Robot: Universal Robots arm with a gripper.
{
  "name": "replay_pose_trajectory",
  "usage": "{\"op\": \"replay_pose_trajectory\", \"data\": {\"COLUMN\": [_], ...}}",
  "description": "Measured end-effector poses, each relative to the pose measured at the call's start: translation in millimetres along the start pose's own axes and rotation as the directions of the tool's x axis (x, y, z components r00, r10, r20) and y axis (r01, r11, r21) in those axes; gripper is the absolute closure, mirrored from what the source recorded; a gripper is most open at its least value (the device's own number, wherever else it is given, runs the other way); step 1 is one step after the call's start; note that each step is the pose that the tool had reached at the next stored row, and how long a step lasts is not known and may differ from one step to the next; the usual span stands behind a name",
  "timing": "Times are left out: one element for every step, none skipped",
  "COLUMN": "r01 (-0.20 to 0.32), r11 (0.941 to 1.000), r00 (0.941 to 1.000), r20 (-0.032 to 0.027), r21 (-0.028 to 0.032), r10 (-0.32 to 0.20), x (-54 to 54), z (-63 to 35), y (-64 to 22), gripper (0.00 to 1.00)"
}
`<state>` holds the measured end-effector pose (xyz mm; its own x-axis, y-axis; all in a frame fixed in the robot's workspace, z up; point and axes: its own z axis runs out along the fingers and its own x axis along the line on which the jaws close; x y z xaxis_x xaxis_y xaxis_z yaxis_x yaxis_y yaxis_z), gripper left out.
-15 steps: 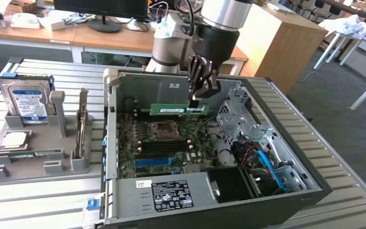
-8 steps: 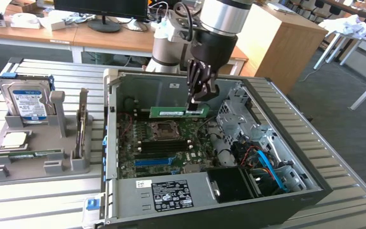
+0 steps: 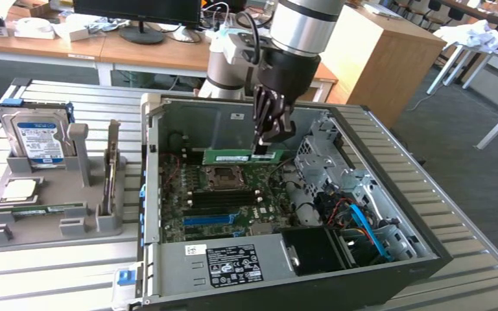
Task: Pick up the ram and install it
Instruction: 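Pick up the ram and move it above insertion slot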
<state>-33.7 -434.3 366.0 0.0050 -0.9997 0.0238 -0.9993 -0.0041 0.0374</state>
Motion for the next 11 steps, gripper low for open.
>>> {"op": "replay_pose_trajectory", "data": {"r01": [0.0,0.0,0.0,0.0,0.0,0.0,0.0,0.0,0.0,0.0,0.0], "r11": [1.0,1.0,1.0,1.0,1.0,1.0,1.0,1.0,1.0,1.0,1.0], "r00": [1.0,1.0,1.0,1.0,1.0,1.0,1.0,1.0,1.0,1.0,1.0], "r20": [0.0,0.0,0.0,0.0,-0.0001,-0.0002,-0.0002,-0.0002,-0.0002,-0.0002,-0.0001], "r21": [0.0,0.0,0.0,0.0,0.0,-0.0001,-0.0001,-0.0001,-0.0001,0.0,0.0], "r10": [0.0,0.0,0.0,0.0,0.0,0.0,0.0,0.0,0.0,0.0,0.0], "x": [0.0,-0.1,-0.1,-0.1,-0.1,-0.1,-0.1,-0.1,-0.1,-0.1,-0.1], "z": [1.2,2.5,3.6,4.5,5.3,5.6,5.6,5.6,5.6,5.6,5.6], "y": [0.0,-0.1,-0.1,-0.2,-0.2,-0.2,-0.2,-0.2,-0.2,-0.2,-0.2], "gripper": [0.89,0.89,0.89,0.89,0.89,0.89,0.89,0.89,0.89,0.89,0.89]}}
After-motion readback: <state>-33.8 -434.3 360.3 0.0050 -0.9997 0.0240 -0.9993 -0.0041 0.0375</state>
